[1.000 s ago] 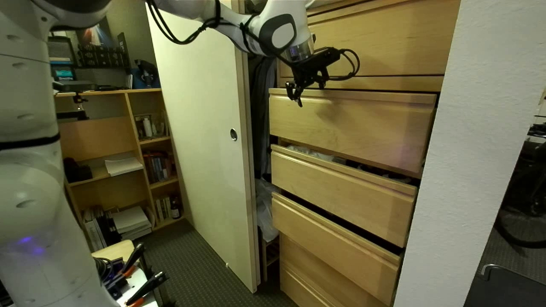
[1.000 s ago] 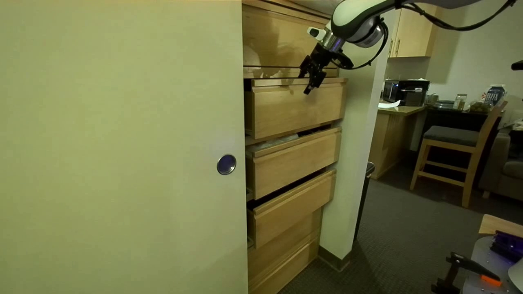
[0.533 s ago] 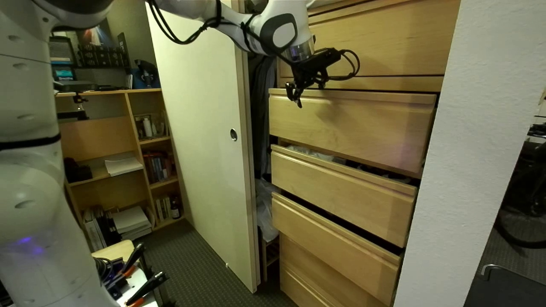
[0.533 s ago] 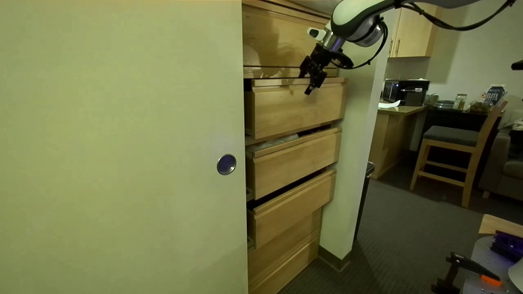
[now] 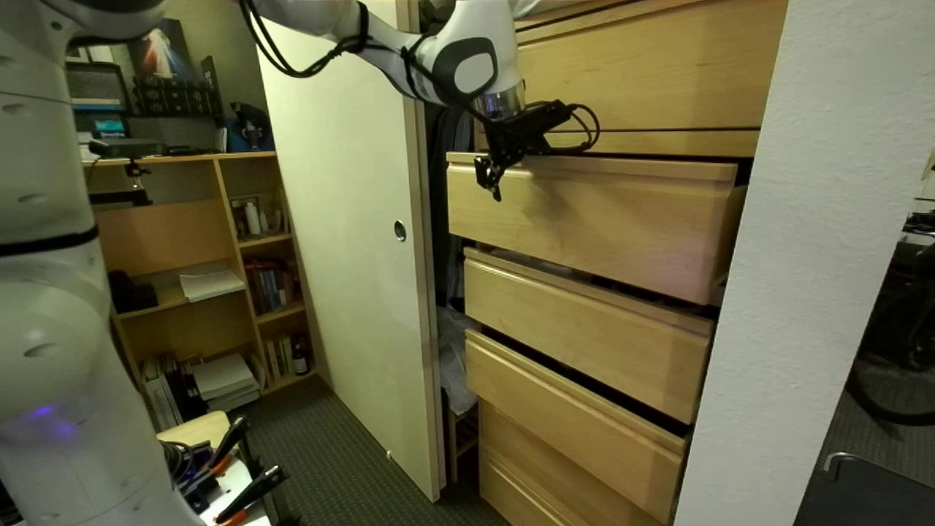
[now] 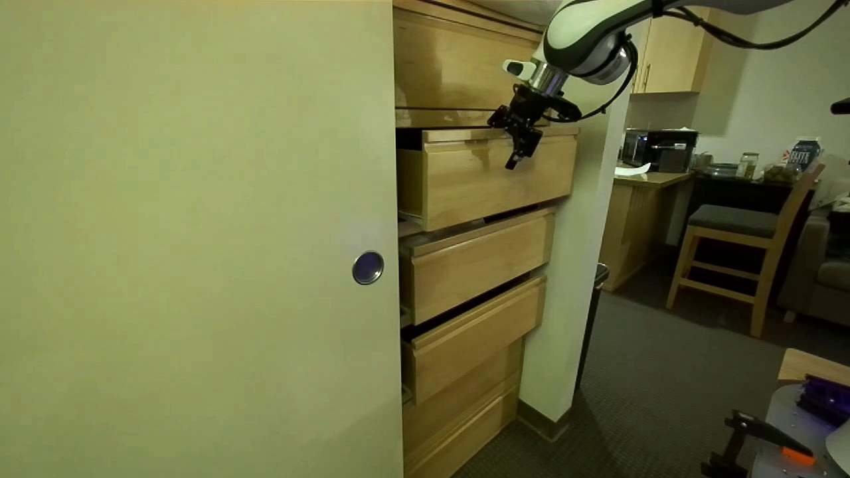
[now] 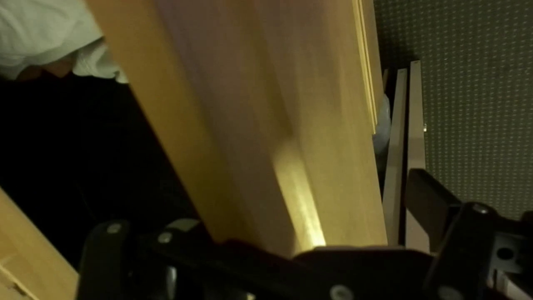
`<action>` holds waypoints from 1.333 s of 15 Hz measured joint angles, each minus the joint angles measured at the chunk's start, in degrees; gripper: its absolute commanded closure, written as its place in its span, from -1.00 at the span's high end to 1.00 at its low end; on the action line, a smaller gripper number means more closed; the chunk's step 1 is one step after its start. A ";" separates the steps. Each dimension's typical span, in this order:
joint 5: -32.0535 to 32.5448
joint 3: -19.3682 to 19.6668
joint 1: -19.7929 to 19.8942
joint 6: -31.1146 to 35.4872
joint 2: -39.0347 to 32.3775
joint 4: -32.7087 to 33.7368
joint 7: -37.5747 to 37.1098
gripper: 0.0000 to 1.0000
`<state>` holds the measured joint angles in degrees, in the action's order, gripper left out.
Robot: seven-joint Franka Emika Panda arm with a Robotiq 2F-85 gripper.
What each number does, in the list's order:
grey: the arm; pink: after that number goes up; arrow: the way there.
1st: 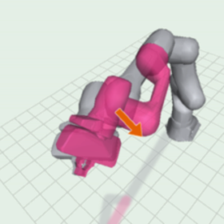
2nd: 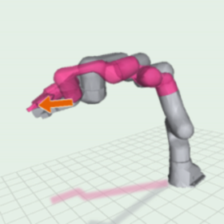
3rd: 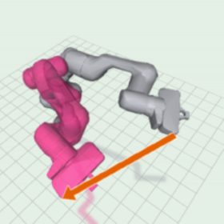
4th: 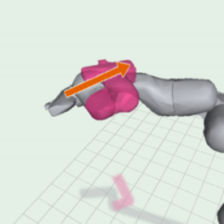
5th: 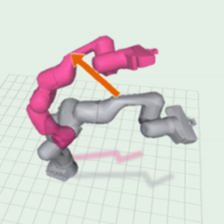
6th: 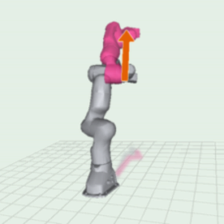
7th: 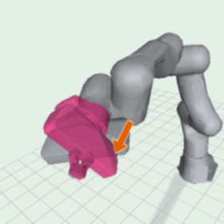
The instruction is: Open the second drawer of the cupboard
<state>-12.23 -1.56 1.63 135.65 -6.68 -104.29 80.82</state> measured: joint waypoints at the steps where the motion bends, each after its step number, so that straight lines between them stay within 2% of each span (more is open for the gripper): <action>1: -0.38 0.00 0.01 -0.04 1.33 -1.59 0.80 1.00; 9: -2.34 1.14 -0.81 -0.17 14.17 -16.19 4.21 1.00; 14: -2.34 3.48 -3.20 -0.17 22.26 -24.61 4.52 1.00; 20: -2.29 6.15 -6.13 -0.16 29.34 -31.36 4.52 1.00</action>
<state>-14.53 4.59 -4.51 135.48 22.65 -135.64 85.34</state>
